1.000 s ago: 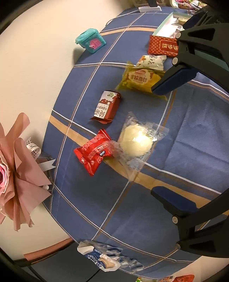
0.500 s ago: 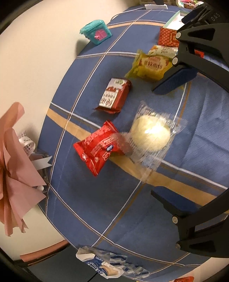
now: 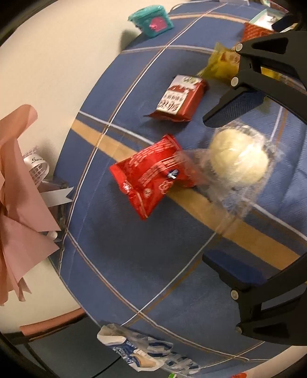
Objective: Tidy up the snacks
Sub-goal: 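Grasp the clear bun pack with the left tool while the right tool grasps the red pastry pack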
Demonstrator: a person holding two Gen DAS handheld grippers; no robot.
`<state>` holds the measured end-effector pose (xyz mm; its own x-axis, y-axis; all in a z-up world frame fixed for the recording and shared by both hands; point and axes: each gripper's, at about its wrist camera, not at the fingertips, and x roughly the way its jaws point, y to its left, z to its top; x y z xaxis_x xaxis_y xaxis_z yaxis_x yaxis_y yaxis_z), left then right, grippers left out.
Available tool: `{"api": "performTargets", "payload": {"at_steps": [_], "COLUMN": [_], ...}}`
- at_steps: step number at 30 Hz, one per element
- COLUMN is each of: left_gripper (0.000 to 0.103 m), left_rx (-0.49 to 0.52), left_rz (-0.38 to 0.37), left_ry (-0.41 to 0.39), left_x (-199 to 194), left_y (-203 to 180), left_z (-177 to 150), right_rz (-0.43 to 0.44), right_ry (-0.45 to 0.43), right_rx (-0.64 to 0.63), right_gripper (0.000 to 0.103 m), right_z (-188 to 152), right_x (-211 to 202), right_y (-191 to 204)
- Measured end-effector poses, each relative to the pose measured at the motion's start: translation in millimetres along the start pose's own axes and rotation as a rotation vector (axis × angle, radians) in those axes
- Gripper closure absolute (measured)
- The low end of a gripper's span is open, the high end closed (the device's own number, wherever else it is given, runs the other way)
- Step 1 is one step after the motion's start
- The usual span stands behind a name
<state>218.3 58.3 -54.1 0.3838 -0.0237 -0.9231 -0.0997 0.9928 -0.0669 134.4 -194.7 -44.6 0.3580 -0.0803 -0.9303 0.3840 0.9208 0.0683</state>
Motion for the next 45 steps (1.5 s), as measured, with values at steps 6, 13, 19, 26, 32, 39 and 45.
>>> {"api": "performTargets", "payload": {"at_steps": [6, 13, 19, 26, 32, 39, 45], "left_gripper": [0.0, 0.0, 0.001, 0.024, 0.036, 0.036, 0.036], "left_rx": [0.021, 0.03, 0.029, 0.076, 0.122, 0.18, 0.192], "left_rz": [-0.005, -0.028, -0.065, -0.15, -0.198, -0.219, -0.224], "left_ry": [0.031, 0.084, 0.107, 0.128, 0.148, 0.161, 0.166], "left_x": [19, 22, 21, 16, 11, 6, 6], "left_y": [-7, 2, 11, 3, -14, -33, -43], "left_z": [-8, -15, -19, -26, -31, -36, -38], "right_rz": [-0.006, 0.006, 0.064, 0.116, 0.123, 0.146, 0.144], "right_ry": [0.004, 0.007, 0.009, 0.009, 0.015, 0.019, 0.048], "right_rx": [0.006, 0.01, 0.018, -0.002, -0.017, -0.022, -0.043], "right_gripper": [0.0, 0.0, 0.0, 0.0, 0.006, 0.012, 0.015], "right_z": [1, 1, 3, 1, 1, 0, -4], "right_x": [4, 4, -1, -6, -6, -4, 6], "right_y": [-1, -3, -6, -2, -1, 1, 8]}}
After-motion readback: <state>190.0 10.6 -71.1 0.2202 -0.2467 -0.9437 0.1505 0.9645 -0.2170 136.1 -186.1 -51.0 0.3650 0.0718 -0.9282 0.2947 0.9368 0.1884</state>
